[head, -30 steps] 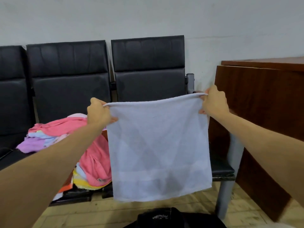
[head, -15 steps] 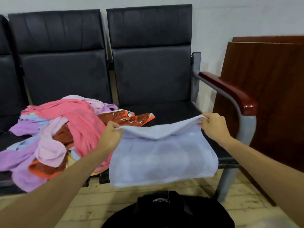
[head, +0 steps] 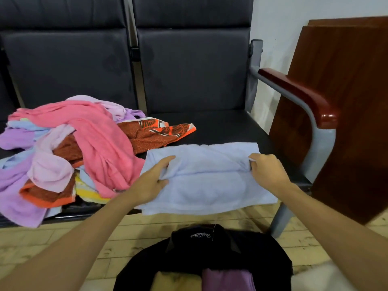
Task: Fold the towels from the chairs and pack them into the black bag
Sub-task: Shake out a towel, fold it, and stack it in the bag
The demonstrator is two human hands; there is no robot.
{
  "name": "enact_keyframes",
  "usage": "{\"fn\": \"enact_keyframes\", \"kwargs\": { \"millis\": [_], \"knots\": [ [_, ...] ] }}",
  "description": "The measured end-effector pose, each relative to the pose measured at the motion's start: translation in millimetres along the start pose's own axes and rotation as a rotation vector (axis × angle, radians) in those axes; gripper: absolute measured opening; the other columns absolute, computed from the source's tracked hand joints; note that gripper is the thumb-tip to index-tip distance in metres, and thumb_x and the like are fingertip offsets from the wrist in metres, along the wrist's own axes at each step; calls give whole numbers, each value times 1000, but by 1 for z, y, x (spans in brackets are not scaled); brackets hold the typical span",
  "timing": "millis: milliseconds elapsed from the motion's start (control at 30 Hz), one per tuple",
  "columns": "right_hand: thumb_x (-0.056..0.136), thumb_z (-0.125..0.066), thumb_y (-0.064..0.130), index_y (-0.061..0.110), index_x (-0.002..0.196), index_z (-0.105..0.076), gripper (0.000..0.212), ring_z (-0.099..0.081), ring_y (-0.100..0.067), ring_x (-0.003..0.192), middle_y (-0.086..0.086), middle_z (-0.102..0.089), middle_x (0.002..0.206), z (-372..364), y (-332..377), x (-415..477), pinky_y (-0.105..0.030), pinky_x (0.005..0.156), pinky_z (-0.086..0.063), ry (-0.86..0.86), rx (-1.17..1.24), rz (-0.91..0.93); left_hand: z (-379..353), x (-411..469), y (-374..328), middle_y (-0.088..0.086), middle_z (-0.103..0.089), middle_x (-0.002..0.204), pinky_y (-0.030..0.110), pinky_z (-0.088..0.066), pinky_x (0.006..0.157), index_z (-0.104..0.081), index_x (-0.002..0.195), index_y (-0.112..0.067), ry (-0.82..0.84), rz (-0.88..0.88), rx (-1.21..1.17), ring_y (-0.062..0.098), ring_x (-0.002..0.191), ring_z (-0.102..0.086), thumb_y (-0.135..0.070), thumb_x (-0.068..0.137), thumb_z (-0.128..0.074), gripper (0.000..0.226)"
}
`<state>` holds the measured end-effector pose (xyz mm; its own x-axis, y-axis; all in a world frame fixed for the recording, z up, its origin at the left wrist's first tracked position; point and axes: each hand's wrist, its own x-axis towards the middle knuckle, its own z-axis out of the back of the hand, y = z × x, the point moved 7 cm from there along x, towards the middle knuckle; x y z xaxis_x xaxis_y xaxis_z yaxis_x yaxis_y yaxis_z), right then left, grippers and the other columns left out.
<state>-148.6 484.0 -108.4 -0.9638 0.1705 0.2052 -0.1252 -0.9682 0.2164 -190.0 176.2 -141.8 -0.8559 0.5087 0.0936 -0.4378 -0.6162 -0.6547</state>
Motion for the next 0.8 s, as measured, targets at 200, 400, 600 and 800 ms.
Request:
{"fn": "enact_keyframes", "kwargs": {
  "millis": [200,400,600,800],
  "knots": [
    [94,-46,-3,3,85,-63,20,-59,-30,71,-16,-64,84,-8,-2,12,-37,65,-50,-36,156,12,9,15,8,2,-47,142,14,-28,101,-51,135,-15,-123,24,116,20,130,-45,1,93,-52,45],
    [95,-48,-1,0,119,-63,28,-63,-37,99,-20,-65,113,25,-10,2,-42,88,-52,-208,195,-26,49,-9,-13,-1,-62,122,9,-31,95,-67,117,-8,-311,-48,118,9,114,-52,5,90,-55,32],
    [98,-48,5,1,125,-62,31,-61,-33,109,-18,-65,121,49,-14,-17,-28,93,-43,-268,278,41,74,-48,-29,-29,-62,98,2,-37,75,-69,109,-21,-340,-58,42,-5,92,-60,3,90,-57,33],
    [98,-48,10,5,116,-67,27,-60,-19,78,-13,-70,102,63,-24,-39,-18,68,-41,-235,206,81,70,-67,-29,-19,-55,121,2,-35,88,-63,124,-15,-160,-55,113,2,118,-51,-7,91,-60,34]
  ]
}}
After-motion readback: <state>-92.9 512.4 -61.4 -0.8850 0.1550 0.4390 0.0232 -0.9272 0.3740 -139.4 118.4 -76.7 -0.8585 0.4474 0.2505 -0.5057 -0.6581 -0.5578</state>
